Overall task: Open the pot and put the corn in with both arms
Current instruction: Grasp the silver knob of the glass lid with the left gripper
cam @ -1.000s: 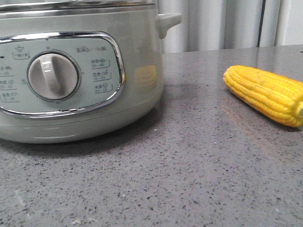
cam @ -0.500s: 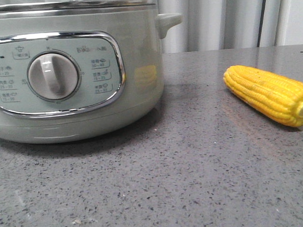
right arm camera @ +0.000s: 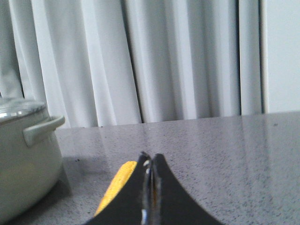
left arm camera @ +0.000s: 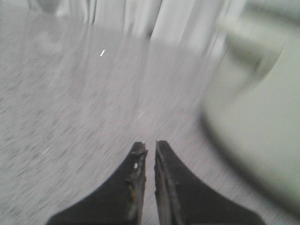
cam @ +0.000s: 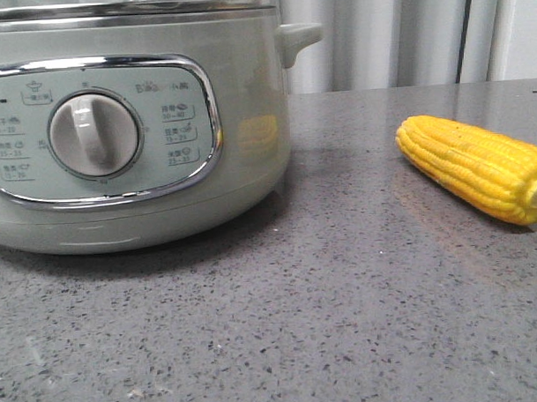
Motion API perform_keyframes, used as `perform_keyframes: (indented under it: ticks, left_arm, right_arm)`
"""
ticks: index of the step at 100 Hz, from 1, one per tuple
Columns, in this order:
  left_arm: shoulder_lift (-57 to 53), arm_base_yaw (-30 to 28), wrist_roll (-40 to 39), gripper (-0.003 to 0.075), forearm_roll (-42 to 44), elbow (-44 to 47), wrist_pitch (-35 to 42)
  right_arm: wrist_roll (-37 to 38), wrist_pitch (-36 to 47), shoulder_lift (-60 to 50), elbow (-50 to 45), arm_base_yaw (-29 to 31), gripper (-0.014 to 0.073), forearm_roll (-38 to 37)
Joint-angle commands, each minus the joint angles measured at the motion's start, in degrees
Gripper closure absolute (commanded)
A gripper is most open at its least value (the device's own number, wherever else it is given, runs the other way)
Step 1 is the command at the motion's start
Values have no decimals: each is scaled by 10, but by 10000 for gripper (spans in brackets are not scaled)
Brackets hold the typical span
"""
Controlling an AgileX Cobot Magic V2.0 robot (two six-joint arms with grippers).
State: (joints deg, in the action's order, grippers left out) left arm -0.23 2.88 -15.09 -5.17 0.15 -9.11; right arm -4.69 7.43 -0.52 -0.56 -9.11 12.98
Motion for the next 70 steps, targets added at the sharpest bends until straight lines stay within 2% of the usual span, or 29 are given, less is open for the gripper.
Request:
perform_keyframes:
  ticks: [1, 8, 15, 23, 42, 49, 56, 70]
  left_arm:
    - [-17, -3, -4, 741, -99, 12, 132]
    - [-17, -3, -4, 741, -172, 12, 193]
    - [-17, -3, -4, 741, -208, 12, 238]
    - [-17, -3, -4, 741, -220, 12, 274]
    - [-17, -3, -8, 741, -225, 9, 304]
    - [-17, -3, -28, 741, -239, -9, 301]
    - [-13, -3, -28, 741, -213, -39, 266]
    - [32, -3, -28, 741, -66, -140, 141]
  right_arm:
    - [-4, 45, -13, -5, 3, 665, 26]
    - [-4, 36, -13, 2, 3, 665, 26]
    - [-4, 35, -13, 10, 3, 665, 33]
    - [-4, 36, -13, 25, 3, 665, 49]
    - [-4, 20, -13, 55, 3, 665, 67]
    - [-4, -15, -13, 75, 3, 665, 73]
    - [-4, -74, -13, 109, 3, 665, 73]
    - [-4, -184, 16, 186, 3, 664, 62]
